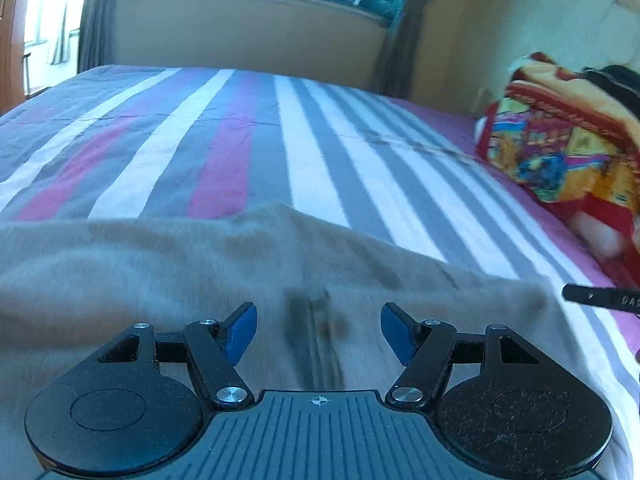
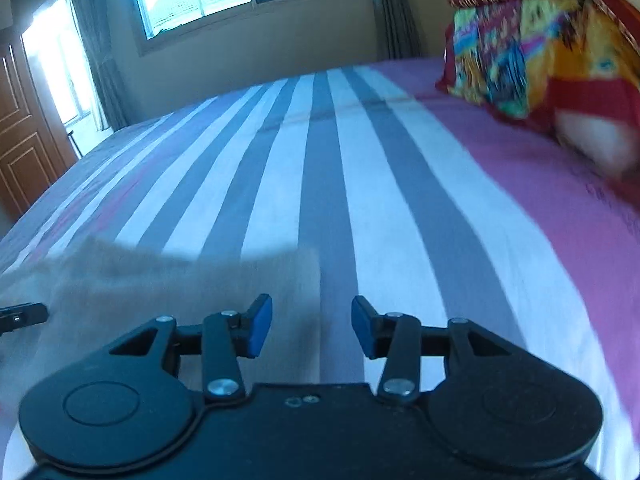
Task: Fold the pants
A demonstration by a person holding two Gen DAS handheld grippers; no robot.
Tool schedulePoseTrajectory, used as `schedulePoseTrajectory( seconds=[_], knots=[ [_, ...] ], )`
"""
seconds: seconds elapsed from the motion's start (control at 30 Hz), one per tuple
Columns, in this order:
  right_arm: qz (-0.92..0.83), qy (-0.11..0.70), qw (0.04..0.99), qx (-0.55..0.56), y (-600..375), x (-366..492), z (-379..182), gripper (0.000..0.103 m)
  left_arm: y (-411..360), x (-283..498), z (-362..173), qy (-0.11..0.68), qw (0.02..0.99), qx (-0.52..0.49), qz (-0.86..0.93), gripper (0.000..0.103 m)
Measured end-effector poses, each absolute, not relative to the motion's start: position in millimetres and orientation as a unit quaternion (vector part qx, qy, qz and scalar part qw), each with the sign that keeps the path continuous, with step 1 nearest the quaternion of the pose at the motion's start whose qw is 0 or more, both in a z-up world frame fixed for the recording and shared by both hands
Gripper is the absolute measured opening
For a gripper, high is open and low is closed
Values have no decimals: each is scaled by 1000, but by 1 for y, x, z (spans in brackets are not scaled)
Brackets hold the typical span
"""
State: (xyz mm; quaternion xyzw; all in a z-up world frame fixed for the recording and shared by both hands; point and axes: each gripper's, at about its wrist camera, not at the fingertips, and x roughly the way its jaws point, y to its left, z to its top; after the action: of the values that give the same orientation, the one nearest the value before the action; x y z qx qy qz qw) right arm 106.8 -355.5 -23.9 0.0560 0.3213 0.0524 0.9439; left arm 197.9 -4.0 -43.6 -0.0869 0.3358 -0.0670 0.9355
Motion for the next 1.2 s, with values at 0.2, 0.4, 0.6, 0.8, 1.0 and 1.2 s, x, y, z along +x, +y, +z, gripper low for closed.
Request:
schedulePoseTrajectory(
  seconds=[0.2, 0.4, 0.6, 0.8, 1.0, 1.2],
  knots=[
    [41, 368, 925, 82, -359, 149, -50, 46, -10, 207, -64, 368, 925, -68, -62, 69],
    [45, 367, 927, 71, -360, 83, -59, 52, -13, 143, -67, 351, 933, -38, -72, 70],
    [38, 356, 931, 69, -362, 22, -57, 54, -3, 97, -56, 314, 945, -56, -68, 71],
    [40, 361, 929, 77, -362, 20, -59, 55, -1, 92, -61, 331, 939, -67, -65, 71],
    [33, 363, 930, 41, -349, 19, -55, 59, 4, 90, -62, 339, 936, -66, -67, 71],
    [27, 328, 936, 121, -363, 11, -42, 60, 24, 72, -54, 327, 939, -81, -64, 71]
  ],
)
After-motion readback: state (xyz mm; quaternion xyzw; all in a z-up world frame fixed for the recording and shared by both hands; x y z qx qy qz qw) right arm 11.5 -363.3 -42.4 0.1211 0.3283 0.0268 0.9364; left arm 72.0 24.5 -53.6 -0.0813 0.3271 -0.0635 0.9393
